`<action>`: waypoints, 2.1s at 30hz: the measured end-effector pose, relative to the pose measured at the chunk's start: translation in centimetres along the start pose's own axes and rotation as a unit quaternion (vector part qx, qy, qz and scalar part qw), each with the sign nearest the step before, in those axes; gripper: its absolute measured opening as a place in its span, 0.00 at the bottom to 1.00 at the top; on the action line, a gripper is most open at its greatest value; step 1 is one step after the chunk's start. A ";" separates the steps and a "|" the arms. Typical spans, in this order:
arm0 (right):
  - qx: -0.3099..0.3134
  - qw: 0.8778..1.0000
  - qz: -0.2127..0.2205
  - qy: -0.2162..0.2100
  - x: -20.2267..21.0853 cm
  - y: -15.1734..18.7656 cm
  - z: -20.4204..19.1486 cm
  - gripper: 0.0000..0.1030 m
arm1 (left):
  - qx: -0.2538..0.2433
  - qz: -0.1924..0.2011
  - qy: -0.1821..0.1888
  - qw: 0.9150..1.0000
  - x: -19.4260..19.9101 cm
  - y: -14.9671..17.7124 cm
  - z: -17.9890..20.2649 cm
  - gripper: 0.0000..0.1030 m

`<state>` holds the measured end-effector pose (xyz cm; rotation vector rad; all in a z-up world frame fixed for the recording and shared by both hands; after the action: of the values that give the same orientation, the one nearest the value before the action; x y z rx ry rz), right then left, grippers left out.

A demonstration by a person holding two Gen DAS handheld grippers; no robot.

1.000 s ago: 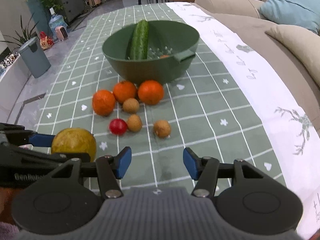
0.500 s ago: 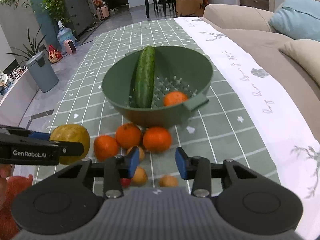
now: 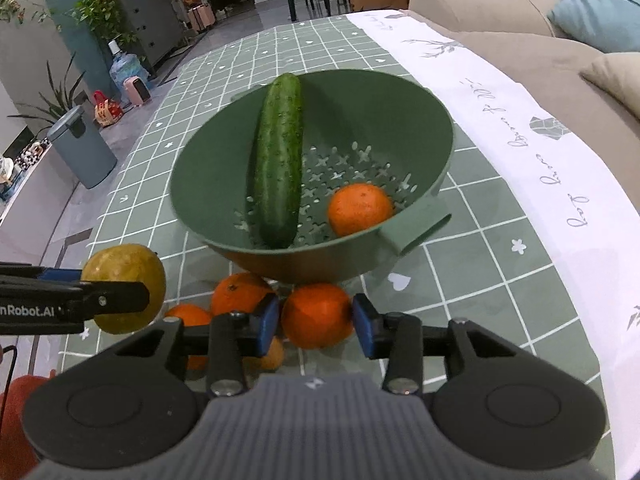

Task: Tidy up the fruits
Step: 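Grasp a tangerine with the right tool while the left tool holds the pear, then carry pear and tangerine into the colander and open both tools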

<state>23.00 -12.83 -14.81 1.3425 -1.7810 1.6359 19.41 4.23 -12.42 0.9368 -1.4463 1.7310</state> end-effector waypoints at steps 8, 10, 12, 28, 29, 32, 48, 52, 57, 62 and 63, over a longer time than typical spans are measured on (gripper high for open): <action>-0.010 1.000 -0.007 -0.004 -0.6 0.0 0.6 0.37 | -0.001 0.009 0.005 1.000 0.8 -0.6 0.4 0.69; -0.007 1.000 -0.006 0.000 -0.3 0.2 0.4 0.36 | 0.001 0.014 0.009 1.000 1.4 -0.7 0.6 0.69; -0.001 1.000 -0.001 0.007 0.2 0.2 0.3 0.36 | 0.000 0.021 0.014 1.000 2.3 -0.8 0.8 0.69; 0.068 0.996 0.058 0.006 8.6 -2.3 -0.8 0.35 | -0.041 0.061 0.075 0.994 7.4 -4.7 6.4 0.69; 0.074 0.995 0.062 0.008 8.9 -2.7 -0.8 0.35 | -0.046 0.061 0.077 0.994 7.4 -5.1 6.8 0.69; 0.096 0.993 0.068 0.014 9.2 -4.0 -0.9 0.35 | -0.067 0.062 0.073 0.993 7.0 -6.0 8.1 0.69; 0.230 0.973 0.023 0.025 3.9 -8.0 -0.9 0.35 | -0.057 -0.052 0.087 0.993 -1.1 -7.6 8.8 0.69; 0.247 0.969 0.004 0.029 2.1 -8.3 0.1 0.35 | -0.049 -0.072 0.093 0.992 -2.5 -7.5 8.7 0.69; 0.257 0.966 -0.016 0.033 -0.1 -7.8 0.6 0.35 | -0.050 -0.087 0.091 0.991 -4.1 -7.0 8.7 0.69; 0.275 0.961 -0.014 0.035 -1.3 -7.6 0.4 0.36 | -0.040 -0.097 0.107 0.989 -4.8 -6.8 8.5 0.69; 0.278 0.960 -0.014 0.037 -1.3 -7.6 0.4 0.36 | -0.040 -0.097 0.109 0.988 -4.9 -6.8 8.5 0.69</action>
<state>29.99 -11.67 -11.65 1.4871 -1.2937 2.2424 28.56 -3.40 -12.19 0.7910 -1.2319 1.5666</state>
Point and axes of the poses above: each gripper's, at about its wrist camera, not at the fingertips, and x roughly against the way its jaws point, z to its right, y to its underside, the point moved 7 cm from there along -x, roughly the way its jaws point, and after that the axes turned 1 degree about -y, right-handed, at the moved point
